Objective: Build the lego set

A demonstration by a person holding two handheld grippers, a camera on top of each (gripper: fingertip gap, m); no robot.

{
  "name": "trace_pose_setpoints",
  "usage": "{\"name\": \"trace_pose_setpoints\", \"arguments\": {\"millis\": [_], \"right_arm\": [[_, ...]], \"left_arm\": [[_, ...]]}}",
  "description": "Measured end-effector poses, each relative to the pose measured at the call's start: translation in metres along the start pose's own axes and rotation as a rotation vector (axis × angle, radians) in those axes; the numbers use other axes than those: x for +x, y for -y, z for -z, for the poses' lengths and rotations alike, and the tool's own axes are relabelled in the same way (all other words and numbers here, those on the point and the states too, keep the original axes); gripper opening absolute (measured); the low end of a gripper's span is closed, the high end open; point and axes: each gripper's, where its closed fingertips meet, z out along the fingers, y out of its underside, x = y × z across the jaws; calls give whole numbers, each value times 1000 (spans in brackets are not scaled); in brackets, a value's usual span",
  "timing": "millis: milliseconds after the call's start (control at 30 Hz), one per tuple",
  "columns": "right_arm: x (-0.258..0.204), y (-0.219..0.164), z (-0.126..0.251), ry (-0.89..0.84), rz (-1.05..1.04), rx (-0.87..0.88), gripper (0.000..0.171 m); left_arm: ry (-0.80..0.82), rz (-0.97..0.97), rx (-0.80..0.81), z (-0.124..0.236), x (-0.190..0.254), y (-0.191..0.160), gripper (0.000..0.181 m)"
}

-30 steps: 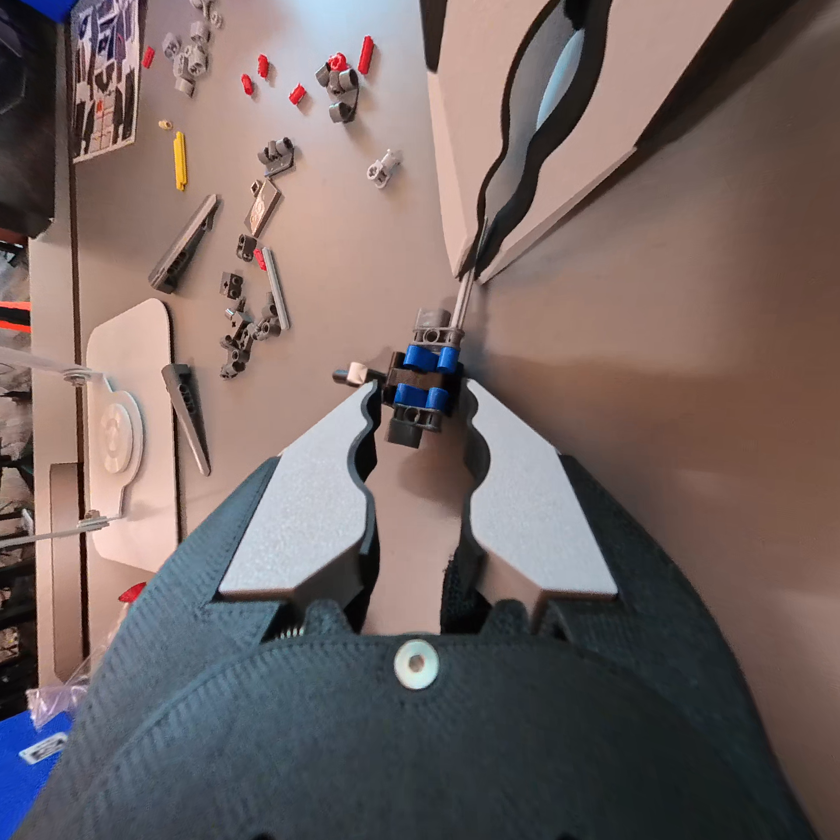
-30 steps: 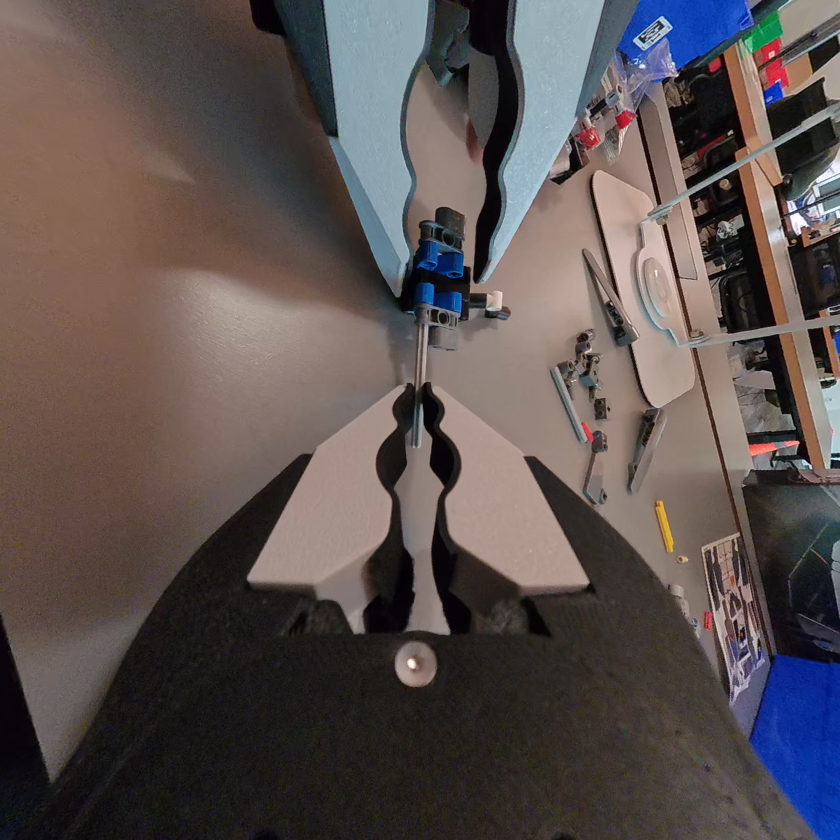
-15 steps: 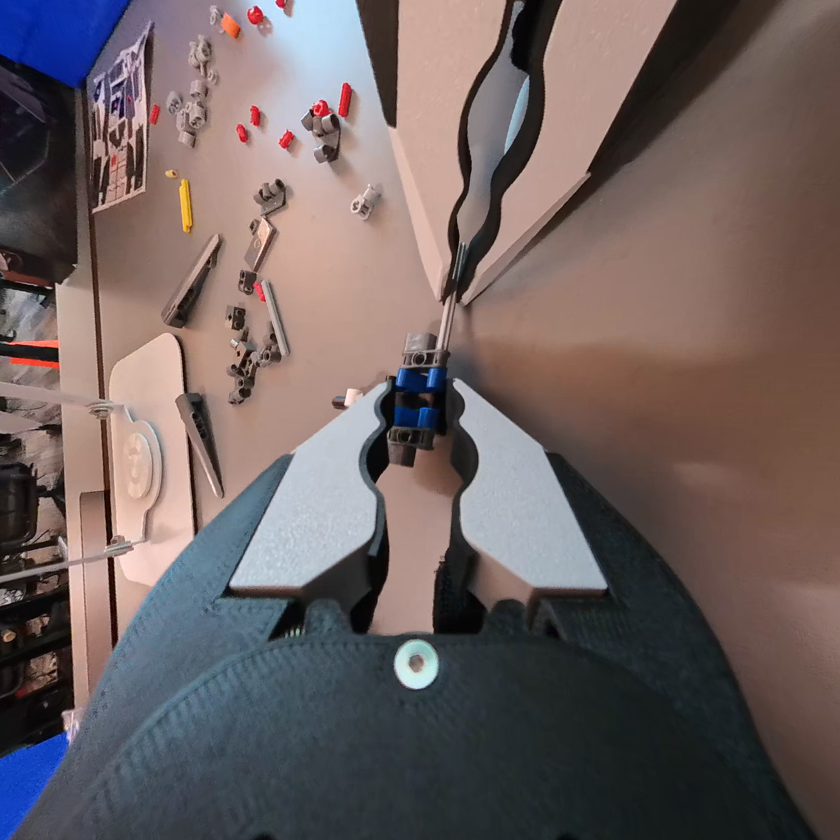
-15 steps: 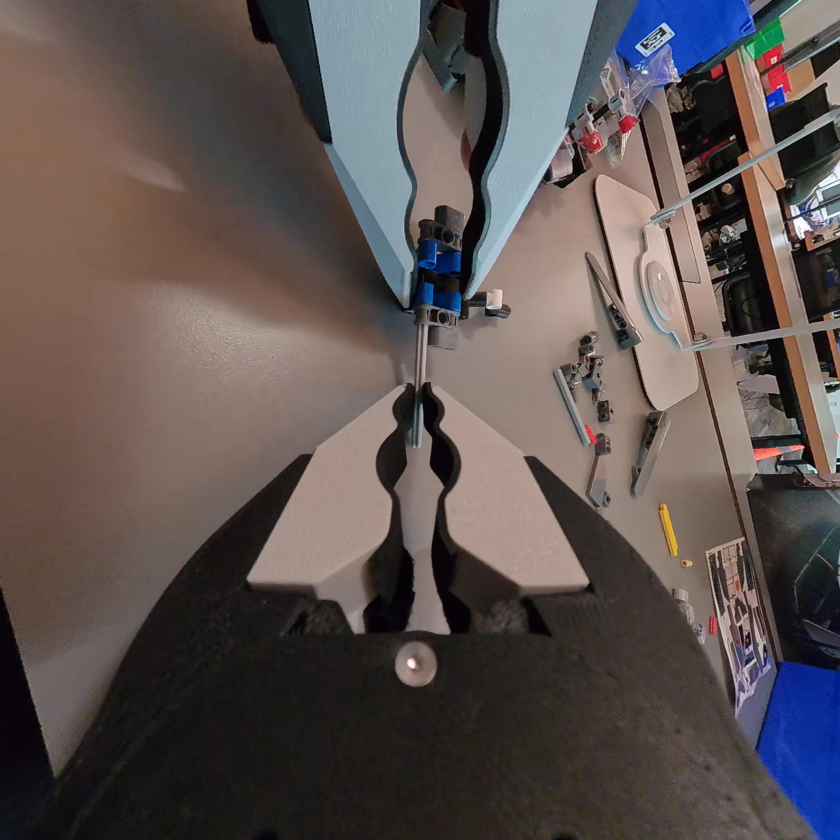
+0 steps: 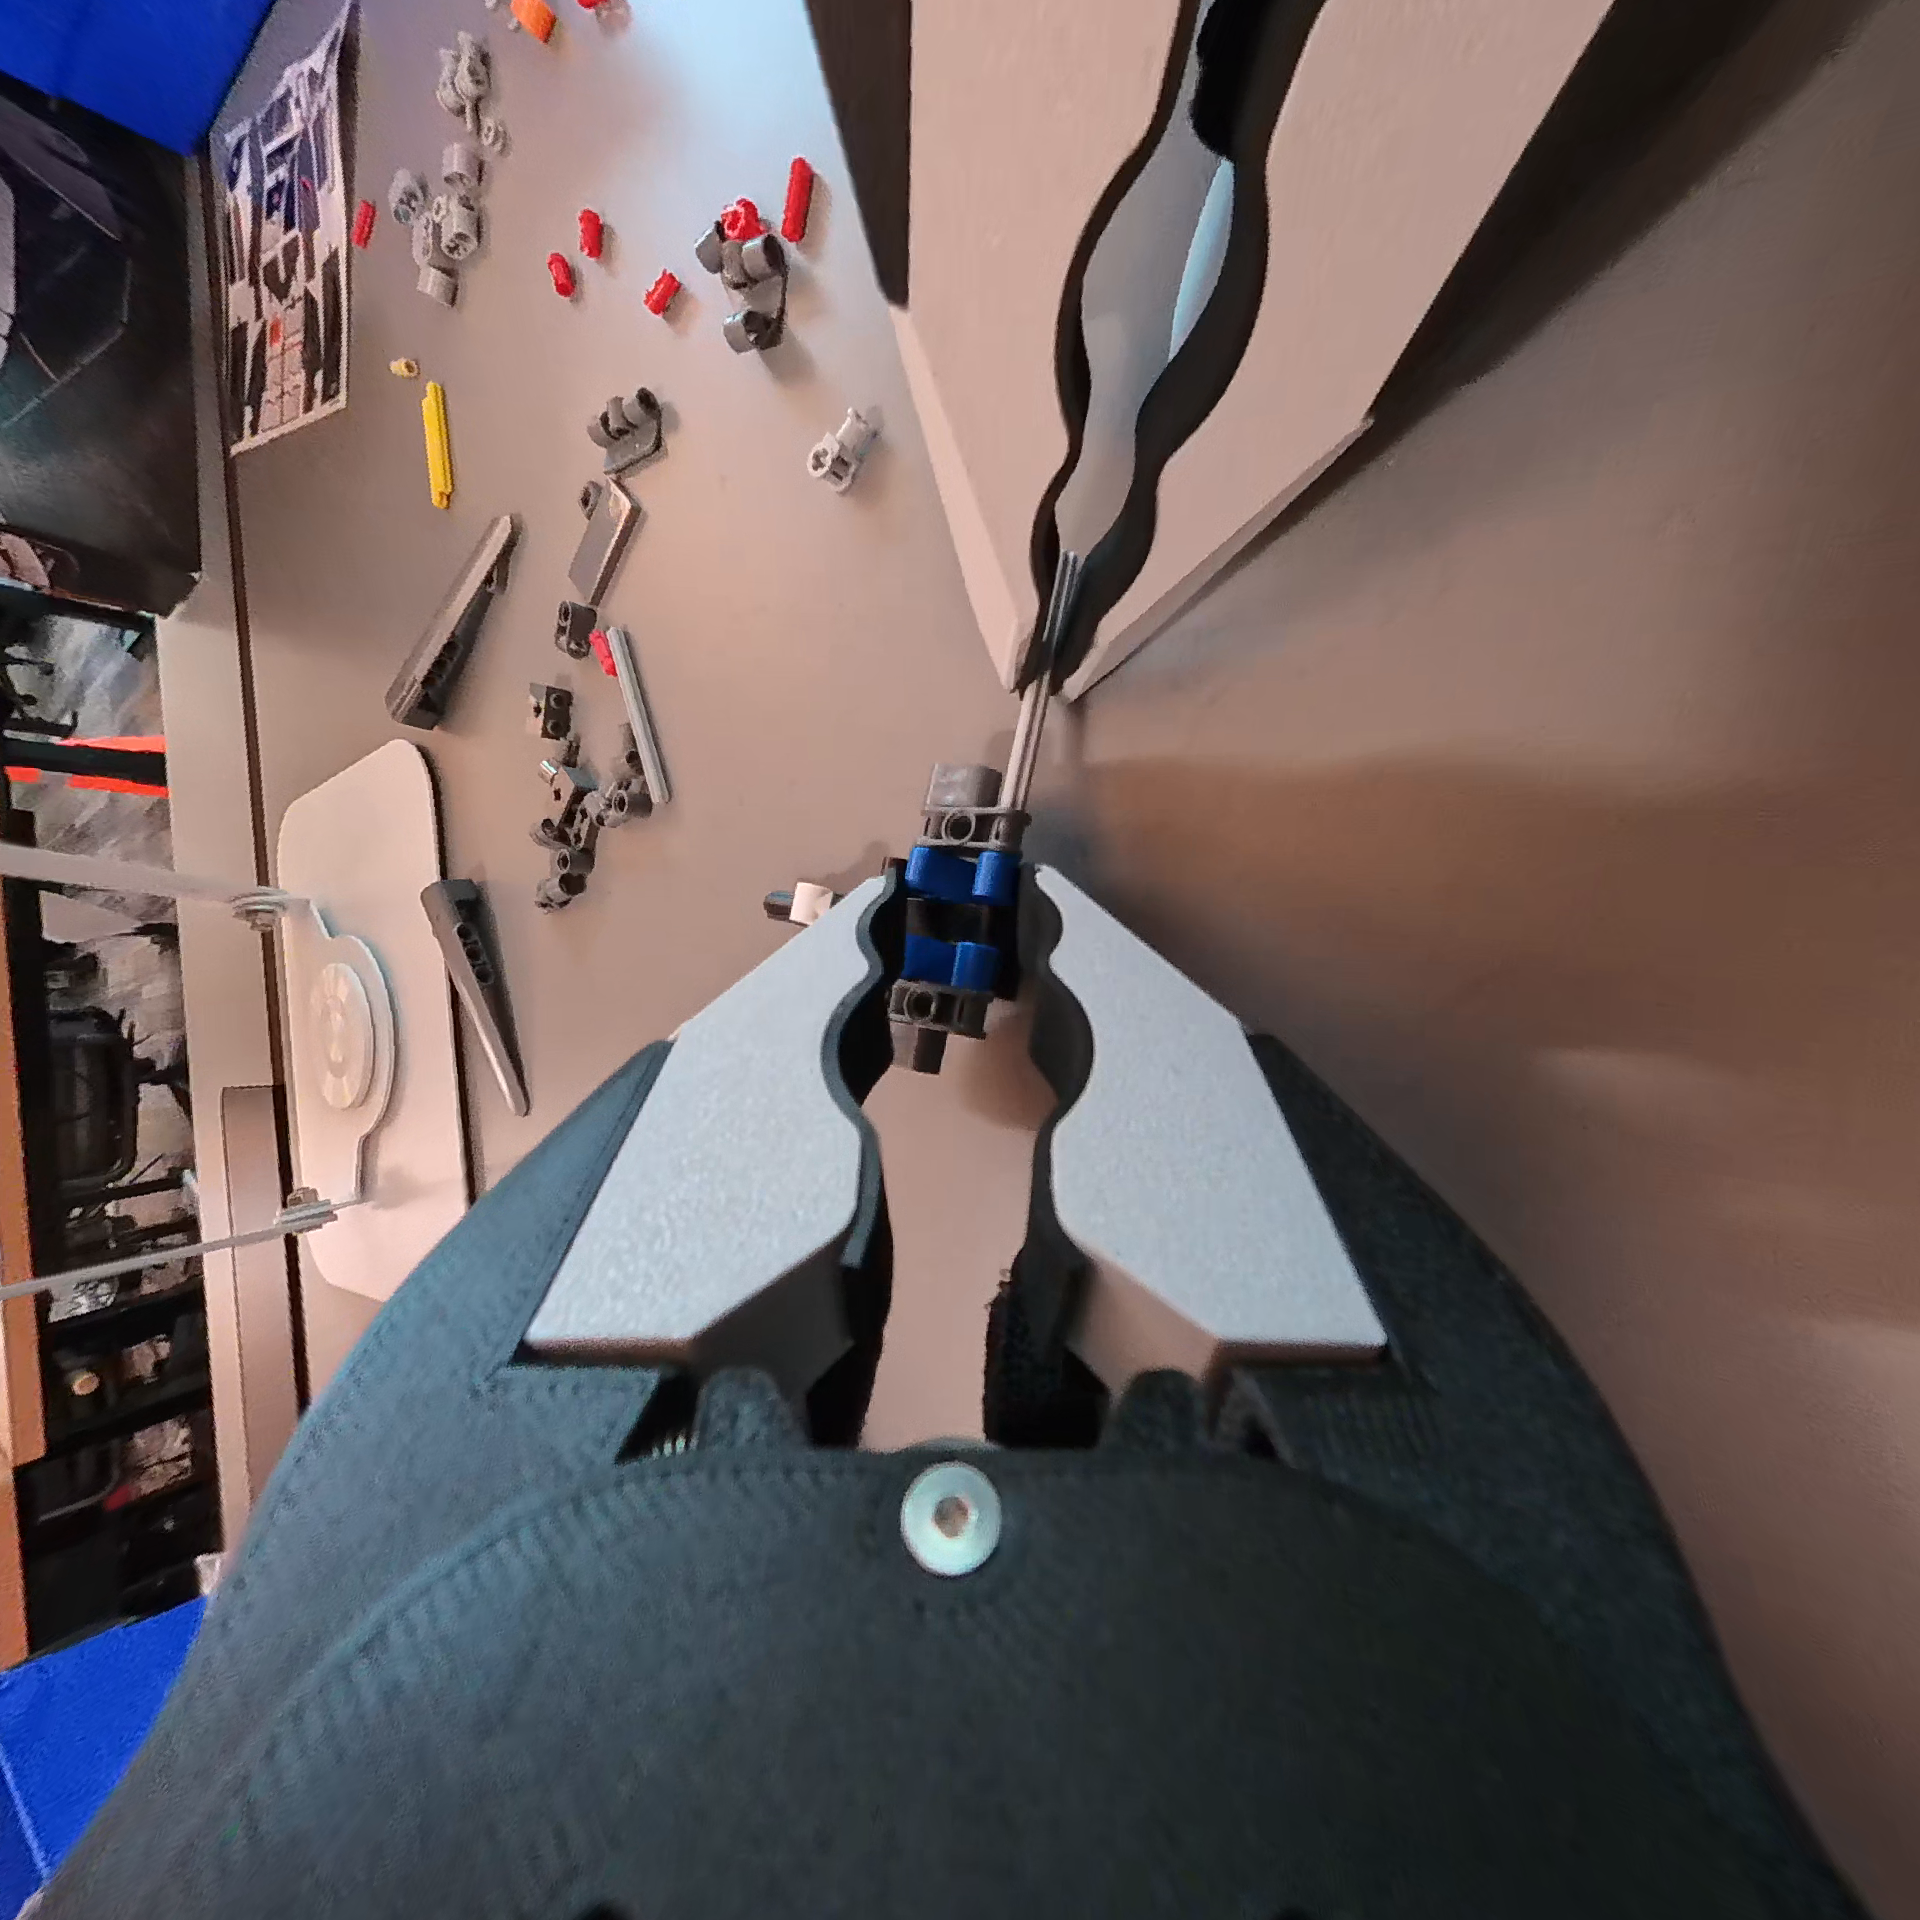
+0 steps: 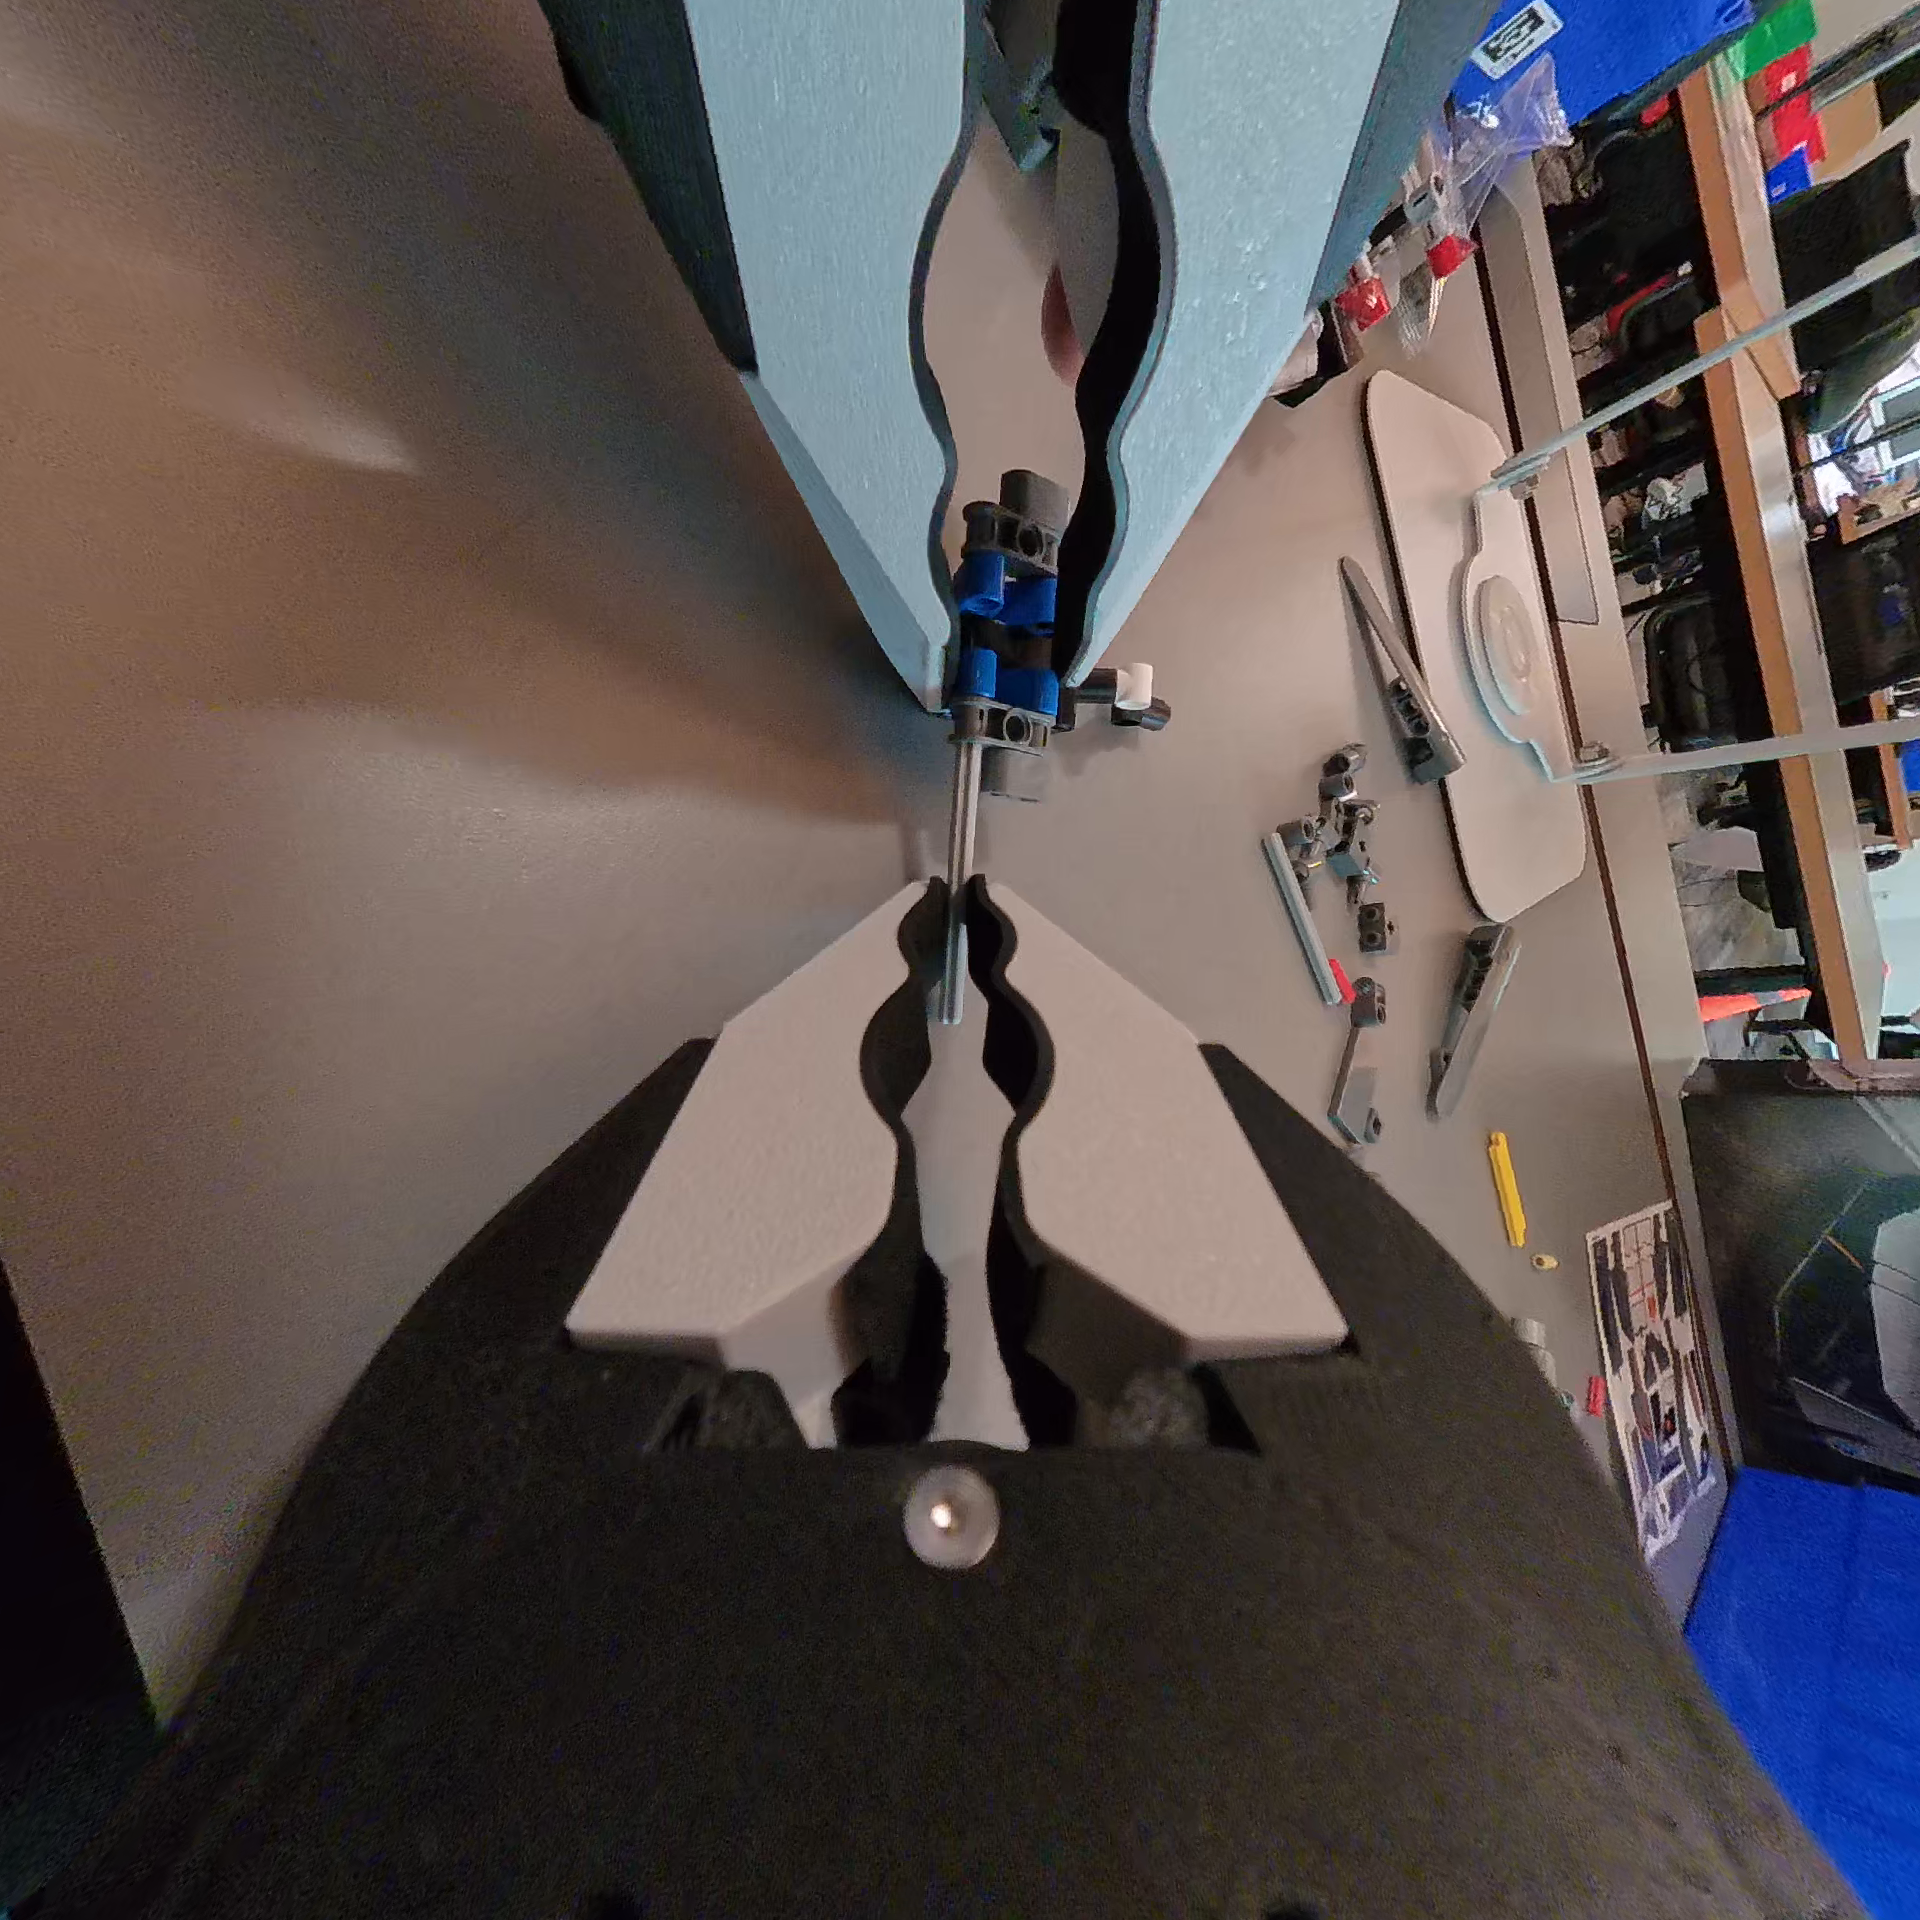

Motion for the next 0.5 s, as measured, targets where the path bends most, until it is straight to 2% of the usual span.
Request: {"name": "trace_pose_setpoints", "arguments": {"millis": [500], "right_arm": [[1, 3, 2, -4, 0, -27, 0]], "left_arm": [[31, -1, -19, -1, -1, -1, 18]]}}
